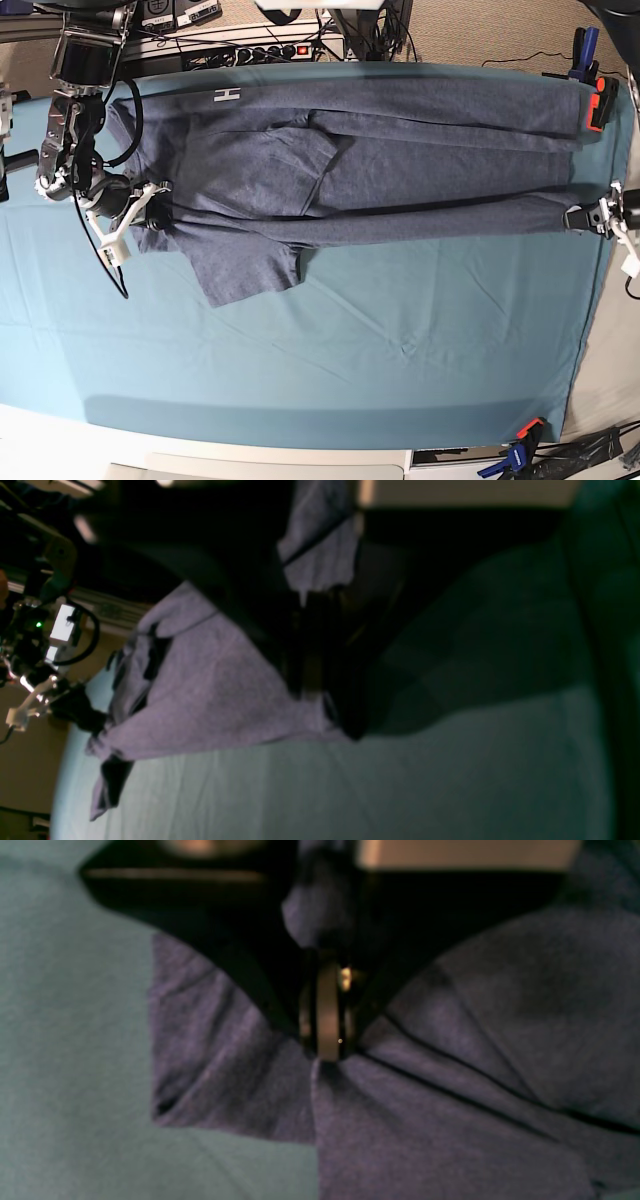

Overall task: Fold the T-shirt properly
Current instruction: 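Lift the hem with both grippers and fold it over toward the shoulders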

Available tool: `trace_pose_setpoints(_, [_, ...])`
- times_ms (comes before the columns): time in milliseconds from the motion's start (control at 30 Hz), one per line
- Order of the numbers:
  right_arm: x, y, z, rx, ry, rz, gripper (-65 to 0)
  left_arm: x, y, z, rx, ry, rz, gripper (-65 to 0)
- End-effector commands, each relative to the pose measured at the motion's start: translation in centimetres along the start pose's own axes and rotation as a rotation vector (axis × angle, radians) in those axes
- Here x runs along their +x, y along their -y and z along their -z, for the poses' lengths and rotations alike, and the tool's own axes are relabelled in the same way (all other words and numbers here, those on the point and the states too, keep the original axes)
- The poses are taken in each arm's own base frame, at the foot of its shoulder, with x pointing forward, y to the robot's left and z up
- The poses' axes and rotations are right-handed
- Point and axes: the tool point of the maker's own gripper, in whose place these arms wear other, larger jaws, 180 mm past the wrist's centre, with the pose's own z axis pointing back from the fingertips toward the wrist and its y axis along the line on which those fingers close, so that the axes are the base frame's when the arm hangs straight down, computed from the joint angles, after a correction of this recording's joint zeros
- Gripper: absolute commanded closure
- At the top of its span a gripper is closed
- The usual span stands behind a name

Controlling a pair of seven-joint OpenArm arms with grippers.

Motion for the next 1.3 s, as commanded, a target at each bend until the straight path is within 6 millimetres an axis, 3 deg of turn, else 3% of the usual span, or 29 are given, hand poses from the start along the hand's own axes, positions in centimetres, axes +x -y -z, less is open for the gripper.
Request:
trace_pose_setpoints(0, [1.6, 0.8, -0.9, -0.016, 0.043, -0.014, 0.0, 1.6, 0.2, -1.7, 0.007, 0.043, 0.026, 0.0])
trace_pose_setpoints(233, [0.9, 2.8, -2.6, -0.063, 0.050, 0.034, 0.0, 2.0, 0.2, -2.5, 0.021, 0.047, 0.043, 0.0])
trace_pose_setpoints(500, [1.8, 5.9, -5.8, -0.130, 0.071, 0.029, 0.0, 3.1, 0.0, -4.8, 0.063, 0.067, 0.087, 0.0])
trace_pose_setpoints(700, [1.2, 5.0, -5.7, -0.074, 0.037, 0.064, 0.0, 2.4, -0.5, -4.7, 0.069, 0.053, 0.075, 0.0])
trace_pose_setpoints(933, [0.7, 4.3, -5.6, -0.040, 0.008, 0.081, 0.0, 0.1, -1.8, -4.4, 0.086, 0.014, 0.041, 0.0])
trace_pose_setpoints(1267, [-2.7, 3.6, -5.5, -0.019, -0.053, 0.114, 0.0, -0.3, -2.0, -4.2, 0.086, 0.007, 0.035, 0.0])
